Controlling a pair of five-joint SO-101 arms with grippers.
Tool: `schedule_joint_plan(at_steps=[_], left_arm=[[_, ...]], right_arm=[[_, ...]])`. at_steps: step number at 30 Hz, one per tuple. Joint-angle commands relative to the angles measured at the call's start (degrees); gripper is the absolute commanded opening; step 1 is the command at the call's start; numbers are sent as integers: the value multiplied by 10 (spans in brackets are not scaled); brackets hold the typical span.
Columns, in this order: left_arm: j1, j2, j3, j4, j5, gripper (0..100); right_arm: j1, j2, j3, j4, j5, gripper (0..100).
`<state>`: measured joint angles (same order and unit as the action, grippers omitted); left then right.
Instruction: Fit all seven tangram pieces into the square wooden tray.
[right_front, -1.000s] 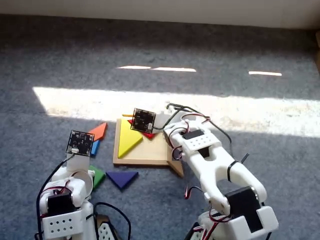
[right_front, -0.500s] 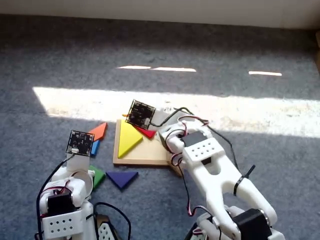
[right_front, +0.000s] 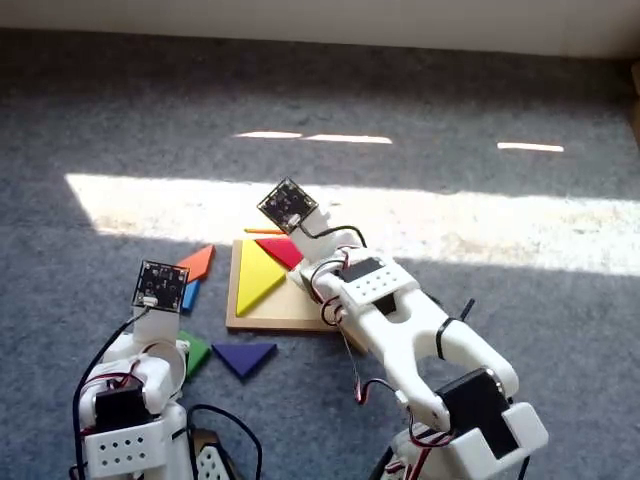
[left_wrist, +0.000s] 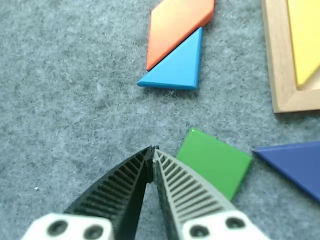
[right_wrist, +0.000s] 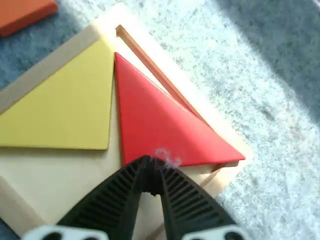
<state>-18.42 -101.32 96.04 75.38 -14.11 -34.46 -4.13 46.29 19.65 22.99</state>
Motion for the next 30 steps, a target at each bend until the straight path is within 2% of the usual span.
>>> schedule_joint_plan(at_steps=[1,7,11,14,19,25,30], left_arm=[[-7,-13,12,4,4,6],[-7,-13,12,4,4,6],[-7,-13,12,4,4,6],[-7,-13,12,4,4,6],[-7,-13,12,4,4,6],[-7,-13,12,4,4,6],[-7,-13,12,4,4,6]], right_arm=[[-18,6,-27,-13,-23,5],[-60,9,-27,-13,-32,5],[-54,1,-27,-11,-31,5],[-36,-66,-21,-10,-31,5],[7,-245,49,50,-33,5],[59,-375,79,233,-33,10],[44,-385,78,379,-33,43]])
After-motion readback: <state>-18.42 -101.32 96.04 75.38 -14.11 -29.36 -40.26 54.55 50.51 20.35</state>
